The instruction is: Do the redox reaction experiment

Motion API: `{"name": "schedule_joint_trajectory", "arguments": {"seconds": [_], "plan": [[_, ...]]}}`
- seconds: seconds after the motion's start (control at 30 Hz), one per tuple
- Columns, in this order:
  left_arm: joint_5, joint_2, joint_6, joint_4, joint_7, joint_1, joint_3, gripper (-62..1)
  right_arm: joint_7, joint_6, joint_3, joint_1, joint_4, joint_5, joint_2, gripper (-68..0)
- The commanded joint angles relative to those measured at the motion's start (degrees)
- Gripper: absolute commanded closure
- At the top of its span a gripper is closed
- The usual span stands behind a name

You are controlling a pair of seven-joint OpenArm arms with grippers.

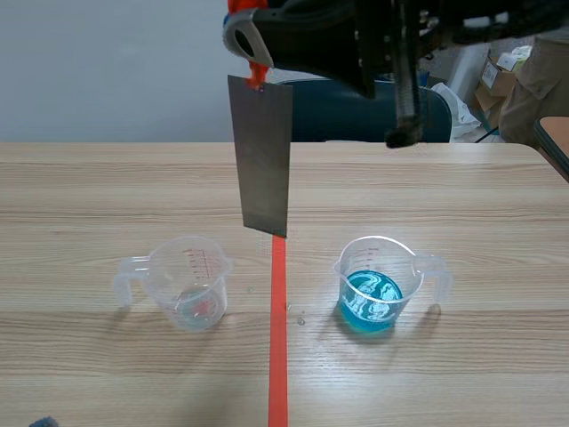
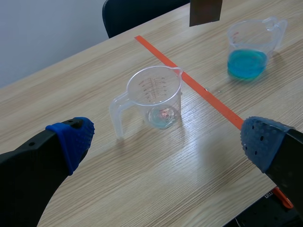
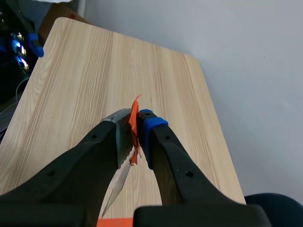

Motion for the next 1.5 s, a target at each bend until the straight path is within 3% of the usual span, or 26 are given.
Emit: {"name": "schedule_joint_trajectory", "arguments": {"seconds": [0.0, 0.37, 0.73, 1.03, 1.47], "plan": [[-0.15, 0.44, 0.09, 0.46, -0.94, -0.17, 0.42, -62.3, -0.26, 0.35, -0.09, 1.81, -0.42, 1.38, -1.38, -0.6], [-0.15, 0.44, 0.11, 0.46, -0.92, -0.17, 0.42, -62.3, -6.93, 0.35, -3.15, 6.93, -9.99, 2.54, -14.25, -0.6], [-0.13, 0.44, 0.11, 0.46, 0.04, -0.17, 0.42, -62.3, -10.19, 0.35, -6.97, 8.79, -16.68, 2.49, -22.62, -0.6], [-0.13, 0.44, 0.11, 0.46, 0.52, -0.17, 0.42, -62.3, -12.20, 0.35, -8.83, 8.76, -19.15, 2.47, -26.40, -0.6], [-0.11, 0.44, 0.11, 0.46, 0.50, -0.17, 0.42, -62.3, -13.46, 0.35, -8.87, 8.61, -19.30, 2.45, -27.52, -0.6]]}}
